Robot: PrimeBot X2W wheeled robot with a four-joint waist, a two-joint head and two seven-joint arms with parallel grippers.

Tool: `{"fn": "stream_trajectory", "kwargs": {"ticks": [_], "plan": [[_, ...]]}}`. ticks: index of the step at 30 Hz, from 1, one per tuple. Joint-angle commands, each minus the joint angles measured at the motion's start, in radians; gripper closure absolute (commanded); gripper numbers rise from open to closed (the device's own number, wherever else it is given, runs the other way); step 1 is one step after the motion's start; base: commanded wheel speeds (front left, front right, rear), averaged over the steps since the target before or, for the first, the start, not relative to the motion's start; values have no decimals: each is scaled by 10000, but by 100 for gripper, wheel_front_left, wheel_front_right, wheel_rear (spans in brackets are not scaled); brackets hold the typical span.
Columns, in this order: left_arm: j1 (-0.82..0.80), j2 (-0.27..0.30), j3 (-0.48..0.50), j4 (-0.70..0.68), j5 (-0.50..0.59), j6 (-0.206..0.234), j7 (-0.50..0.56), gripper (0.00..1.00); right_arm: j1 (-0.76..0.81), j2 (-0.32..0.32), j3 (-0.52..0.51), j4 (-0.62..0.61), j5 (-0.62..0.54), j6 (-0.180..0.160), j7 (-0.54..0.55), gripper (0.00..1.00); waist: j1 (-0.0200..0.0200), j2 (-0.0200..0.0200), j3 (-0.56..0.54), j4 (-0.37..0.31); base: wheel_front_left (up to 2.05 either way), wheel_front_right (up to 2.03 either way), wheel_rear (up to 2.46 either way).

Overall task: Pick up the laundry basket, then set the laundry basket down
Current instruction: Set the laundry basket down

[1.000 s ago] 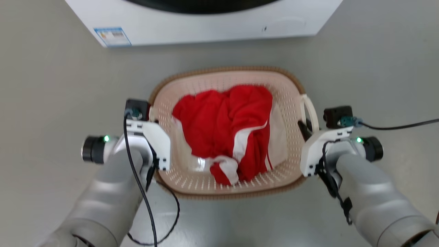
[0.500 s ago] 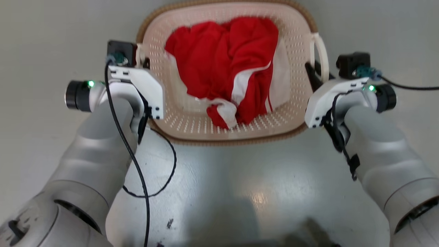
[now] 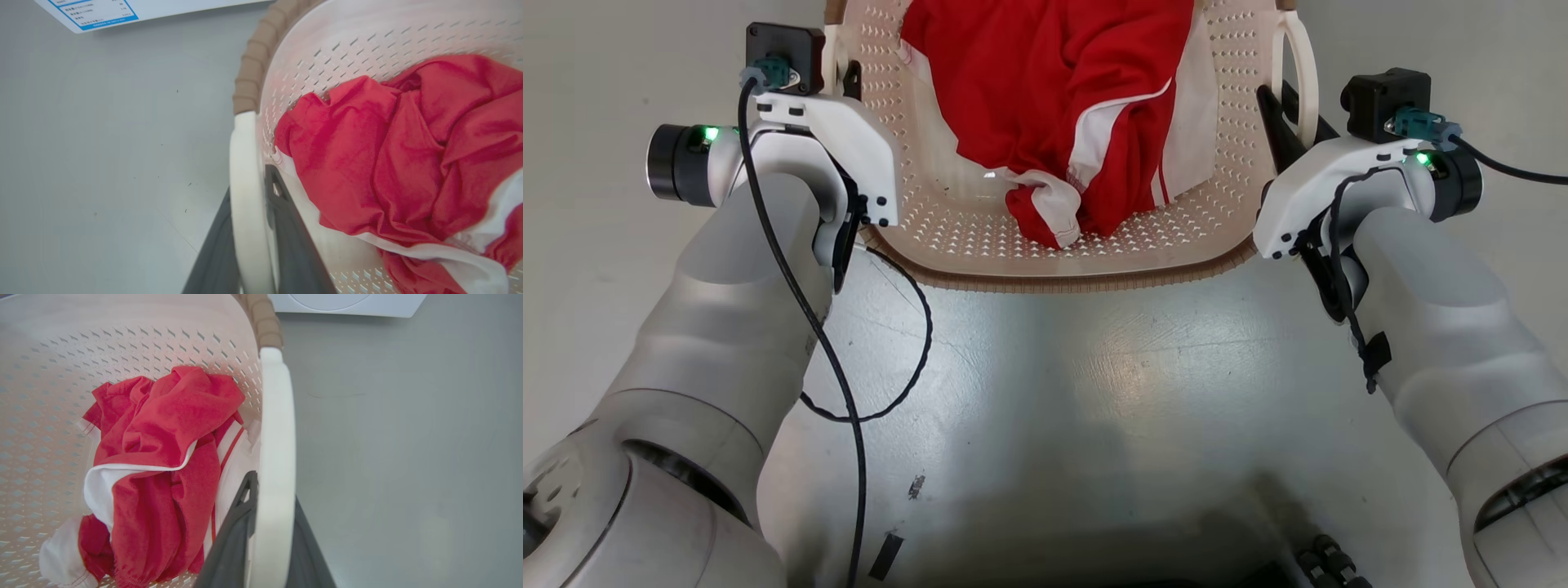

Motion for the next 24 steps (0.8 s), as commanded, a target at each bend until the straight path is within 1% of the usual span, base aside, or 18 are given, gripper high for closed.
{"fn": "stream_trajectory", "kwargs": {"ticks": [1,13,24], "plan": [[-259,335,96,-61,40,171,-159,100,335,149,113,-160,-165,87,-138,100,-2,0,87,2,0,0,0],[-450,340,31,-59,27,176,-189,100,449,253,-732,-404,-968,87,-139,100,-2,0,318,11,0,0,0],[-445,418,12,-58,-49,158,-178,100,562,361,-1213,-418,-1455,87,-139,100,-2,0,377,-16,0,0,0]]}}
